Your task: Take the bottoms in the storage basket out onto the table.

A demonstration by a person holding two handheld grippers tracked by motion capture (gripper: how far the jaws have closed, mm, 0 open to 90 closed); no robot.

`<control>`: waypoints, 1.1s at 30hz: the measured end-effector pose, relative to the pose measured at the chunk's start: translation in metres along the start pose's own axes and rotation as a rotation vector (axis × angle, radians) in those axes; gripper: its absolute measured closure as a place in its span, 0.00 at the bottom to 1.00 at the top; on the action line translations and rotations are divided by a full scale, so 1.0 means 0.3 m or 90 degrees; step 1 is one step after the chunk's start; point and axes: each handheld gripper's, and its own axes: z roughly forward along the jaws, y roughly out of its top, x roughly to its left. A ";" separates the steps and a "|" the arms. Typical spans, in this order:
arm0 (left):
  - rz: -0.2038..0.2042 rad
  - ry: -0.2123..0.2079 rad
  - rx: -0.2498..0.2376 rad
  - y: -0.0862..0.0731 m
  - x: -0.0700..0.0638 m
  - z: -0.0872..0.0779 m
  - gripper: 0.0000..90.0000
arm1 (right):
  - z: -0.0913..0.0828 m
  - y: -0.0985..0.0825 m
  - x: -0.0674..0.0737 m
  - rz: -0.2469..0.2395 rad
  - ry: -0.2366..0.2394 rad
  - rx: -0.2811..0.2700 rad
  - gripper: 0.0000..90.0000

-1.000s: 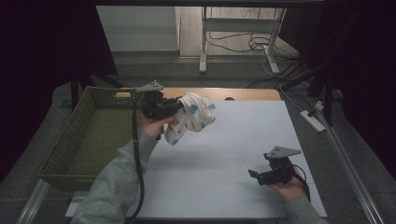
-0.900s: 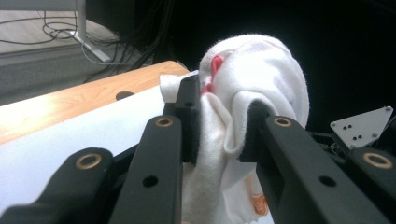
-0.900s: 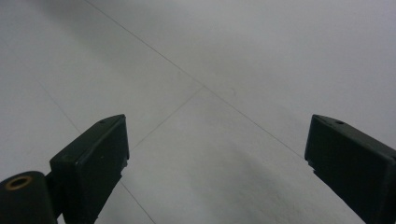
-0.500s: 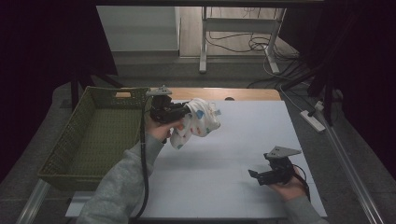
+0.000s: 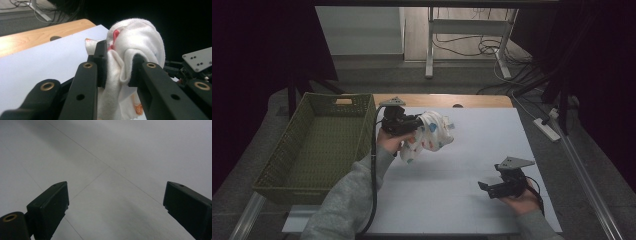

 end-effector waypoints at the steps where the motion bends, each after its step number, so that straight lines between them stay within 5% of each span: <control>1: -0.001 0.001 0.006 -0.004 0.002 0.013 0.84 | 0.000 0.000 0.000 0.000 0.000 0.000 0.07; 17: -0.016 0.000 0.053 -0.051 0.027 0.120 0.84 | -0.002 0.000 0.000 0.000 -0.001 0.000 0.07; 33: -0.024 0.010 0.131 -0.154 0.068 0.213 0.84 | -0.002 -0.002 -0.003 0.002 -0.002 0.002 0.07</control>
